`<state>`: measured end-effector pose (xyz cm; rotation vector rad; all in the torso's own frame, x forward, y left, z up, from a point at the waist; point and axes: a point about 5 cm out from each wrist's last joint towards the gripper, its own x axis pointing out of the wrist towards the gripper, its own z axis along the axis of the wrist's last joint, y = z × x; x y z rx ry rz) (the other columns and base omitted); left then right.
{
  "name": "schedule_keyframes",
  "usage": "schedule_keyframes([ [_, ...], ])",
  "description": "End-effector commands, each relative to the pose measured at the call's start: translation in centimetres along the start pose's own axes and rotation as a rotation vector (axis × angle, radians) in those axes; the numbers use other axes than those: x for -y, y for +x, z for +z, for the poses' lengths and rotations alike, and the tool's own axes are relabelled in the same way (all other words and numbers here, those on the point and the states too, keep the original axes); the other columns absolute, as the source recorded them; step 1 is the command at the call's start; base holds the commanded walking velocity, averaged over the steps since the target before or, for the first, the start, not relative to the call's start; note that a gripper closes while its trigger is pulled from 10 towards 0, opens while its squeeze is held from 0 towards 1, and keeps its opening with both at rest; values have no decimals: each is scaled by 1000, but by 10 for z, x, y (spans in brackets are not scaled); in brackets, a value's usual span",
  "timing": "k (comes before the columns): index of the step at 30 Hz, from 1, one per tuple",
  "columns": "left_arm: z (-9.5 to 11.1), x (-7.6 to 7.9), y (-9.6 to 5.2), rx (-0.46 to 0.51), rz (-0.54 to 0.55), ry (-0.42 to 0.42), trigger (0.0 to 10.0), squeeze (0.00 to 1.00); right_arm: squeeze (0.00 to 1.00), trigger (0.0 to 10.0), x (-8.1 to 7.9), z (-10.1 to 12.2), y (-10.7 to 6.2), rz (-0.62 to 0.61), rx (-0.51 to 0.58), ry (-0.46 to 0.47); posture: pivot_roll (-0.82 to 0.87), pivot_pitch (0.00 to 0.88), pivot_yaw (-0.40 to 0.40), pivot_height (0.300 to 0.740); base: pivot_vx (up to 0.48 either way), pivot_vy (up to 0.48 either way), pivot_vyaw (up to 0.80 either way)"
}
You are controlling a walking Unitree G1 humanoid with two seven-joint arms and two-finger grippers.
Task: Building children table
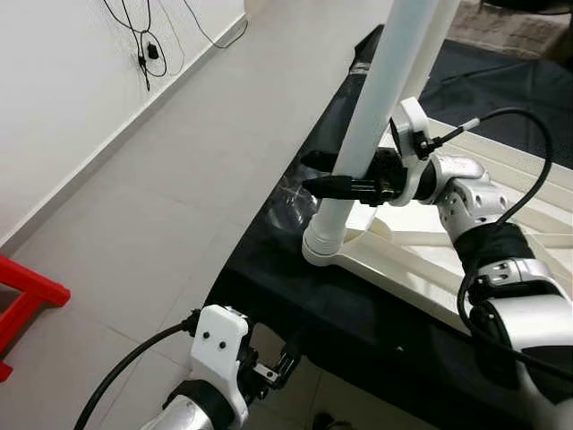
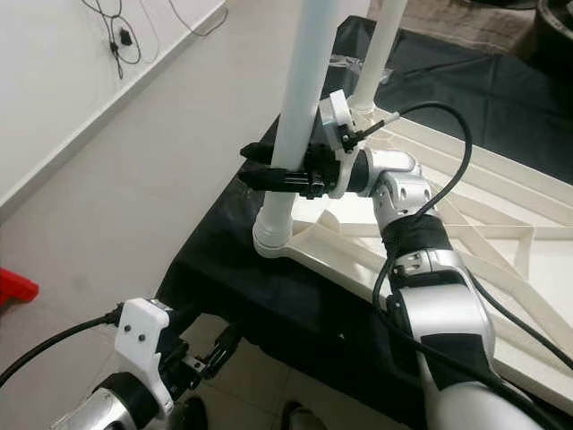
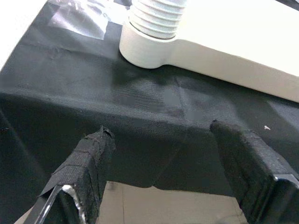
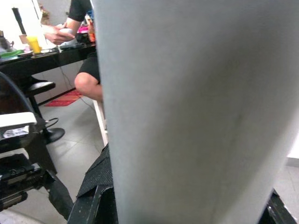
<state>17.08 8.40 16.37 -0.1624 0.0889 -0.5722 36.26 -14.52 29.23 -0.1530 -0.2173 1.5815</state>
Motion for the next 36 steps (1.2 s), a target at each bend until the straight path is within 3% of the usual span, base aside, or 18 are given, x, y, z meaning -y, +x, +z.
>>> schedule_keyframes([
  [1, -3, 4, -3, -24, -8, -11, 10000, 0, 0, 10000, -5, -20, 0, 15, -59, 59, 149, 343, -52, 740, 0, 0, 0],
  [10, -2, 4, -4, -31, -5, -14, 10000, 0, 0, 10000, -4, -20, 15, 77, -134, 14, 155, 348, -47, 740, 0, 0, 0],
  [13, -2, 3, -5, -35, -1, -11, 10000, 0, 0, 10000, -5, -15, 27, 130, -149, -15, 159, 347, -46, 740, 0, 0, 0],
  [19, -2, 1, -6, -46, 8, -1, 10000, 0, 0, 10000, -11, -6, 52, 245, -111, -40, 175, 347, -46, 740, 0, 0, 0],
  [26, -2, 1, -8, -51, 11, 1, 10000, 0, 0, 10000, -15, -7, 61, 282, -79, -33, 191, 344, -49, 740, 0, 0, 0],
  [30, -2, 1, -9, -57, 16, 2, 10000, 0, 0, 10000, -11, -13, 59, 244, -58, -22, 198, 338, -46, 740, 0, 0, 0],
  [33, -4, 0, -8, -61, 19, 2, 10000, 0, 0, 10000, -6, -19, 44, 161, -39, -11, 188, 322, -44, 740, 0, 0, 0],
  [36, -4, 0, -8, -61, 18, 2, 10000, 0, 0, 10000, -5, -20, 40, 142, -34, -10, 188, 321, -44, 740, 0, 0, 0],
])
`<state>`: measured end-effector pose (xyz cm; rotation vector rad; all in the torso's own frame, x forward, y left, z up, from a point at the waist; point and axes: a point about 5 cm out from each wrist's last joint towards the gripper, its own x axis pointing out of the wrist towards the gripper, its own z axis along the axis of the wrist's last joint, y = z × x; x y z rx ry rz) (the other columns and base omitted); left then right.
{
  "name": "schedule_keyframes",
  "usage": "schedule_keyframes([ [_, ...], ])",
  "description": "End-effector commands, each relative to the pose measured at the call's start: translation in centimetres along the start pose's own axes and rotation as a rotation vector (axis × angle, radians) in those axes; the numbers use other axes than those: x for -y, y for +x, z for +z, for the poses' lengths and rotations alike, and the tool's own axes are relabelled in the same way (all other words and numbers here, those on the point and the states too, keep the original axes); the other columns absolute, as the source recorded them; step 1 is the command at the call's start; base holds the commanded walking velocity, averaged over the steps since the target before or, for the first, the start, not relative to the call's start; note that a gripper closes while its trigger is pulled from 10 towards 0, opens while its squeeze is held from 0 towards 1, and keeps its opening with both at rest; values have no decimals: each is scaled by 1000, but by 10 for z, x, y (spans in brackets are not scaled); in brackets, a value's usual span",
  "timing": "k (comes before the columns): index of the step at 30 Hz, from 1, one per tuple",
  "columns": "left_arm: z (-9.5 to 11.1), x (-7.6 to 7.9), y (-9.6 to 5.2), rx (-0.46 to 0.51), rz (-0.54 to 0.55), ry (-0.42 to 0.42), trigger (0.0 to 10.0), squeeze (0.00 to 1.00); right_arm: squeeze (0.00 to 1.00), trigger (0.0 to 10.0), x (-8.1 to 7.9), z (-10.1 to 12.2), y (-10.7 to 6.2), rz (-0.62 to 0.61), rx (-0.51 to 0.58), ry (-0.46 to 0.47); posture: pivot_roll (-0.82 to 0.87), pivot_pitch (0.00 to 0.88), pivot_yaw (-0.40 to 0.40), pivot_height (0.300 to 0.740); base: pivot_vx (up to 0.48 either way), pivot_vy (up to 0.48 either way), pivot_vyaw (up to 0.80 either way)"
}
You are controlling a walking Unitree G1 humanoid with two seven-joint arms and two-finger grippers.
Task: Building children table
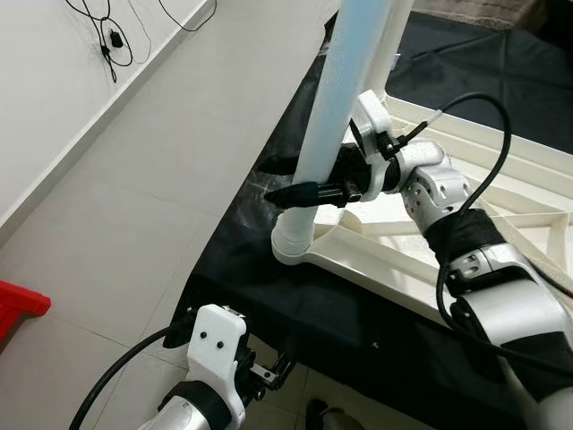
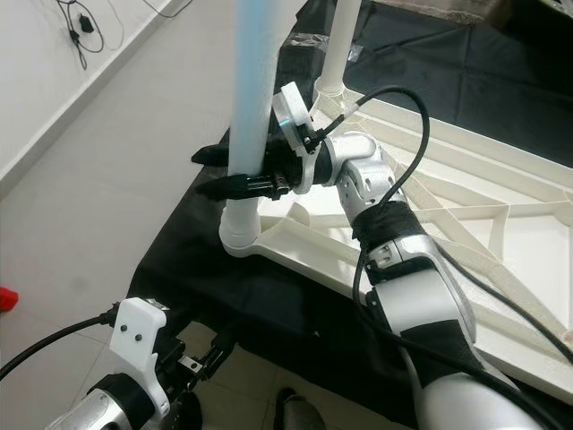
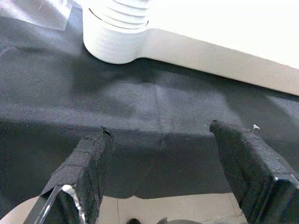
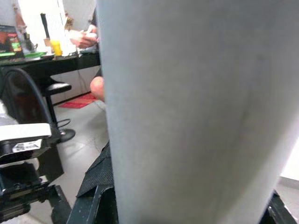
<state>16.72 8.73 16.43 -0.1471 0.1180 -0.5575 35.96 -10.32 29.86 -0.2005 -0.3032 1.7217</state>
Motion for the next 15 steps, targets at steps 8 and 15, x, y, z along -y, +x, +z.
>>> schedule_keyframes([
  [8, -6, -2, 0, -30, -2, -3, 10000, 0, 0, 10000, -14, -25, -19, -79, -56, 32, 172, 290, -42, 740, 0, 0, 0],
  [15, -7, -3, 3, -23, -5, 6, 10000, 0, 0, 10000, -14, -28, -20, -156, -148, 10, 161, 267, -40, 740, 0, 0, 0],
])
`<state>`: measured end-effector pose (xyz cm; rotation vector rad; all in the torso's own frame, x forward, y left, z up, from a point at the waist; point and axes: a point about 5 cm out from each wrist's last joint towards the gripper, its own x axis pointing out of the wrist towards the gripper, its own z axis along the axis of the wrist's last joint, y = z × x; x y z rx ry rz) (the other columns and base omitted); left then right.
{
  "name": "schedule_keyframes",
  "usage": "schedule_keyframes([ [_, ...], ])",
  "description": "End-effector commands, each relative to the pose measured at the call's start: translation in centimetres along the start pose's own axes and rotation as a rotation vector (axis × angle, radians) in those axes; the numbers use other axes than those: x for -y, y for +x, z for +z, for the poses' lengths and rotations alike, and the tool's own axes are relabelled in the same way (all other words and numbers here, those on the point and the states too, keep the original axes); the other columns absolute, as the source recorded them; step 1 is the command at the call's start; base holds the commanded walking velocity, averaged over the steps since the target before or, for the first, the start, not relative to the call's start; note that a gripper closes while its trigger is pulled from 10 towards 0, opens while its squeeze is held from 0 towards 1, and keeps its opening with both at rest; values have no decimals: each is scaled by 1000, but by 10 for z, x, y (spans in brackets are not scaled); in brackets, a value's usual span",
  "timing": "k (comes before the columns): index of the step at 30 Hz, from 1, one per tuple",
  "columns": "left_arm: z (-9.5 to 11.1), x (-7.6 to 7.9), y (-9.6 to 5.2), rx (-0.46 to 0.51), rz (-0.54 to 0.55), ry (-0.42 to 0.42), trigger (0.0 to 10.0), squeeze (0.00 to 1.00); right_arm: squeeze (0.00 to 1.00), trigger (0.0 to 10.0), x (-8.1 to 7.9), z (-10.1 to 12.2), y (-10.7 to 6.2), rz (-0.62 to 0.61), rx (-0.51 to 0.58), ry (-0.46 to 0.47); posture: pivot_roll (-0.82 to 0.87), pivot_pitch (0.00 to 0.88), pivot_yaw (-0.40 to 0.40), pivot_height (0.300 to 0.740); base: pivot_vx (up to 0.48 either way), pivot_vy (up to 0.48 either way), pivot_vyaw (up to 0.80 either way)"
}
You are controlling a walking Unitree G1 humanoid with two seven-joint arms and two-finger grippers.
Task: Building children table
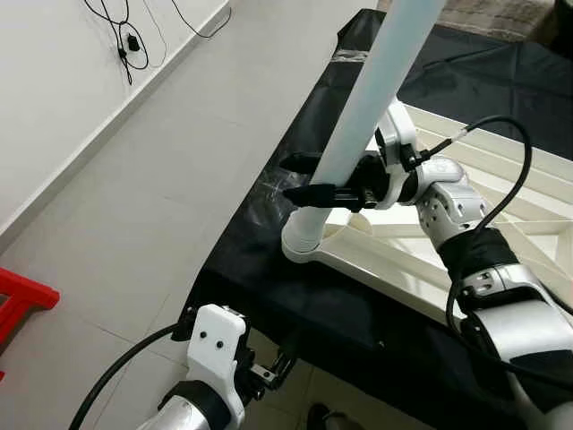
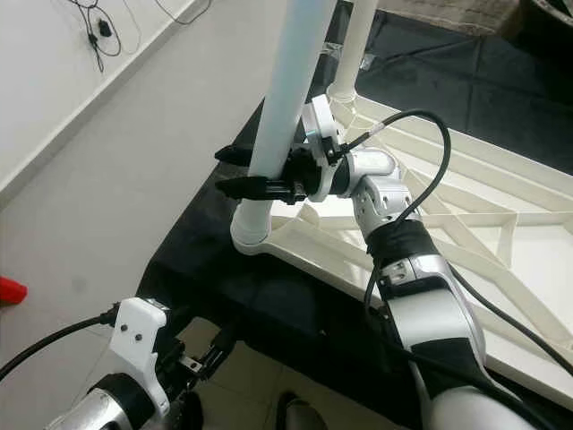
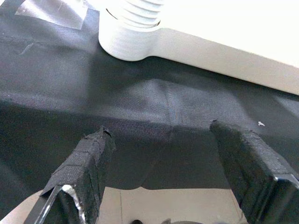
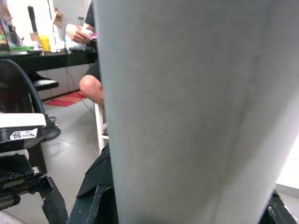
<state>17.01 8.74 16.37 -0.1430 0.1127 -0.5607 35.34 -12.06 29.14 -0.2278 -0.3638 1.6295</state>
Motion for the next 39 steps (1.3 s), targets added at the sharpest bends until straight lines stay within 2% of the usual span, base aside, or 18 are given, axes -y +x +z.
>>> schedule_keyframes([
  [1, -6, -2, 0, -27, -2, 1, 10000, 0, 0, 10000, -4, -24, -4, -67, -157, 66, 161, 267, -40, 740, 0, 0, 0],
  [3, -7, -3, 4, -21, -3, 8, 10000, 0, 0, 10000, 2, -28, -1, -159, -232, 48, 160, 259, -44, 740, 0, 0, 0],
  [4, -7, -3, 4, -21, -3, 8, 10000, 0, 0, 10000, 2, -28, -1, -159, -232, 48, 160, 259, -44, 740, 0, 0, 0],
  [6, -7, -6, 6, -17, 0, 13, 10000, 0, 0, 10000, 4, -36, 0, -211, -309, 85, 148, 252, -45, 740, 0, 0, 0],
  [9, -8, -8, 9, -14, 3, 16, 10000, 0, 0, 10000, 5, -44, 1, -261, -361, 113, 146, 248, -49, 740, 0, 0, 0],
  [10, -7, -9, 10, -11, 4, 18, 10000, 0, 0, 10000, 7, -48, 1, -317, -375, 126, 146, 242, -49, 740, 0, 0, 0],
  [13, -7, -9, 11, -8, 5, 20, 10000, 0, 0, 10000, 8, -50, 1, -354, -382, 134, 146, 242, -49, 740, 0, 0, 0],
  [14, -7, -10, 12, -6, 6, 23, 10000, 0, 0, 10000, 9, -53, 0, -410, -393, 156, 143, 237, -51, 740, 0, 0, 0],
  [15, -7, -11, 14, -2, 8, 26, 10000, 0, 0, 10000, 11, -58, -4, -539, -388, 217, 134, 232, -50, 740, 0, 0, 0],
  [16, -7, -11, 14, -2, 8, 26, 10000, 0, 0, 10000, 11, -58, -4, -539, -388, 217, 134, 232, -50, 740, 0, 0, 0],
  [18, -8, -12, 16, 0, 9, 26, 10000, 0, 0, 10000, 13, -60, -7, -648, -369, 246, 131, 228, -51, 740, 0, 0, 0],
  [19, -8, -12, 16, 0, 9, 26, 10000, 0, 0, 10000, 13, -60, -7, -648, -369, 246, 131, 228, -51, 740, 0, 0, 0],
  [23, -9, -14, 19, 7, 12, 29, 10000, 0, 0, 10000, 14, -70, -13, -905, -325, 295, 123, 220, -48, 740, 0, 0, 0],
  [28, -9, -15, 20, 10, 12, 30, 10000, 0, 0, 10000, 14, -73, -15, -966, -333, 288, 123, 220, -48, 740, 0, 0, 0],
  [30, -9, -16, 22, 13, 9, 33, 10000, 0, 0, 10000, 10, -82, -19, -1153, -308, 299, 112, 218, -45, 740, 0, 0, 0],
  [31, -9, -16, 22, 13, 9, 33, 10000, 0, 0, 10000, 10, -82, -19, -1153, -308, 299, 112, 218, -45, 740, 0, 0, 0],
  [33, -9, -16, 23, 18, 5, 38, 10000, 0, 0, 10000, 6, -86, -21, -1268, -305, 300, 98, 215, -57, 740, 0, 0, 0],
  [39, -8, -17, 24, 29, 10, 38, 10000, 0, 0, 10000, 6, -84, -21, -1322, -272, 309, 63, 217, -58, 740, 0, 0, 0],
])
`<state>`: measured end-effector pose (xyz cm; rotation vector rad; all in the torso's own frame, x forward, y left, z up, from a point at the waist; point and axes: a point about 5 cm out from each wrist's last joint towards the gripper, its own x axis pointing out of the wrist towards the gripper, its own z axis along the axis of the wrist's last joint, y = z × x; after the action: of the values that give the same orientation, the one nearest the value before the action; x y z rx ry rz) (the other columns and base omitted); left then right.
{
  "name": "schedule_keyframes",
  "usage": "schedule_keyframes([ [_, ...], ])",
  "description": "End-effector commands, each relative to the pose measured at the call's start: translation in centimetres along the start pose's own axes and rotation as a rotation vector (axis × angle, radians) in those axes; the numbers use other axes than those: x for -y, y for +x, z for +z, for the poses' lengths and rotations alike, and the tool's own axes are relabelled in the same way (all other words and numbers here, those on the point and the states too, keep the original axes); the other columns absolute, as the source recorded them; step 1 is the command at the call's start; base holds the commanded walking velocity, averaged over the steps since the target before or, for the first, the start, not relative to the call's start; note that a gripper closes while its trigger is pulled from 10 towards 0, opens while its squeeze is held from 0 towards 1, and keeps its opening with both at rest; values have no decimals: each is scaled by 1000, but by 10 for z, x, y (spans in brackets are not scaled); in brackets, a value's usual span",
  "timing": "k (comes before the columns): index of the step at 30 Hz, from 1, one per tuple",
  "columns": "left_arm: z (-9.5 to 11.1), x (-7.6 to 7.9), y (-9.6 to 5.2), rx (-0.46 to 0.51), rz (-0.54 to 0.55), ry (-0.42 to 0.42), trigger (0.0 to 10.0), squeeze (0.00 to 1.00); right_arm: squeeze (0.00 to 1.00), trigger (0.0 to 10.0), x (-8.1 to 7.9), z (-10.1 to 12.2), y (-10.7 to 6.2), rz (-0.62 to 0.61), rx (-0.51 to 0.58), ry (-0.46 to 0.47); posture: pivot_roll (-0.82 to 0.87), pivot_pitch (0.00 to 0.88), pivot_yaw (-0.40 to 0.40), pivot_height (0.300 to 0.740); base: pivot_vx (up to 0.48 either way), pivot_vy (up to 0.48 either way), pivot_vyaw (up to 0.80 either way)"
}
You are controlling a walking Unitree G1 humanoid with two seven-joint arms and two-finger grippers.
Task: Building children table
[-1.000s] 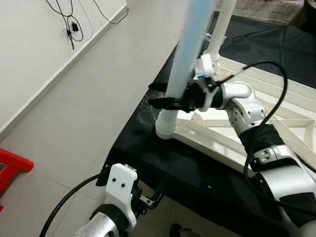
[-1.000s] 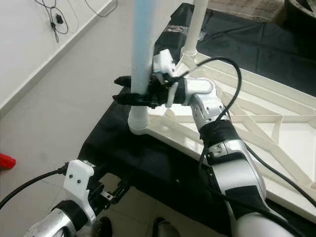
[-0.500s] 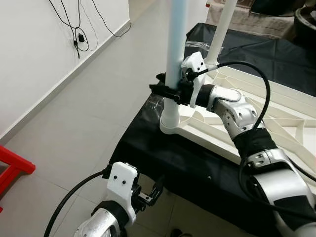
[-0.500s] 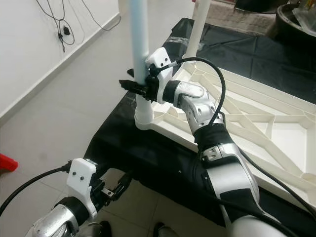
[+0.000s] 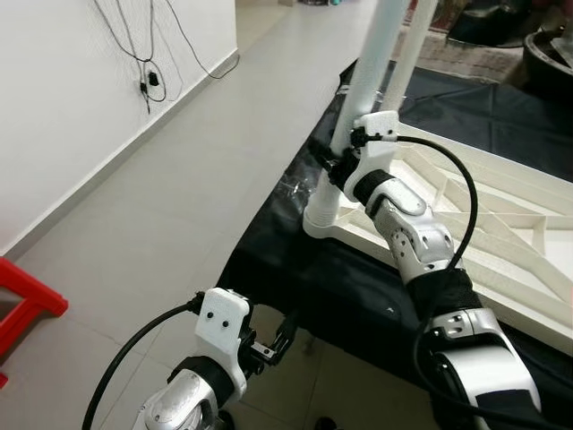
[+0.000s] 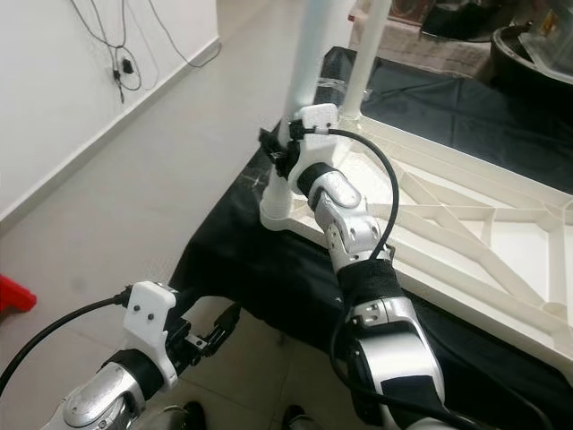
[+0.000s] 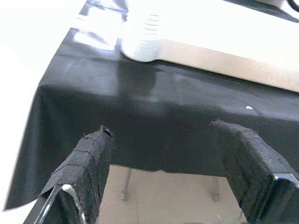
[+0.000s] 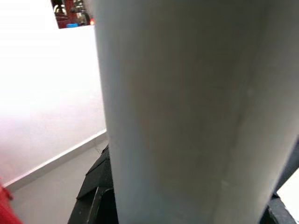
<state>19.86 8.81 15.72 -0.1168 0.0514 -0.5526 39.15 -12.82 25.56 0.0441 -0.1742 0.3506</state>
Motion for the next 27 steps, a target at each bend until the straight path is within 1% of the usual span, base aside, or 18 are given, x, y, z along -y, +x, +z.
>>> schedule_keyframes([
  [1, -6, 0, 0, -22, 4, -4, 10000, 0, 0, 10000, 2, -39, -9, -38, -160, 28, 61, 217, -52, 740, 0, 0, 0],
  [4, -6, -1, 0, -23, 3, -3, 10000, 0, 0, 10000, -1, -39, -8, -36, -158, 22, 62, 216, -47, 740, 0, 0, 0],
  [7, -7, -3, 0, -25, -1, 1, 10000, 0, 0, 10000, -8, -40, -7, -64, -147, 16, 69, 212, -41, 740, 0, 0, 0],
  [10, -6, -3, 0, -24, -2, 4, 10000, 0, 0, 10000, -12, -42, -7, -83, -146, 29, 65, 206, -43, 740, 0, 0, 0],
  [12, -6, -3, 0, -22, -2, 7, 10000, 0, 0, 10000, -15, -43, -8, -101, -145, 20, 66, 208, -45, 740, 0, 0, 0],
  [19, -7, -4, 0, -19, 5, 7, 10000, 0, 0, 10000, -17, -43, -7, -123, -141, 24, 58, 207, -52, 740, 0, 0, 0],
  [24, -7, -4, 0, -18, 6, 7, 10000, 0, 0, 10000, -16, -38, -6, -136, -125, 25, 58, 207, -49, 740, 0, 0, 0],
  [27, -7, -4, 0, -15, 4, 7, 10000, 0, 0, 10000, -18, -32, -3, -140, -98, 31, 55, 206, -49, 740, 0, 0, 0],
])
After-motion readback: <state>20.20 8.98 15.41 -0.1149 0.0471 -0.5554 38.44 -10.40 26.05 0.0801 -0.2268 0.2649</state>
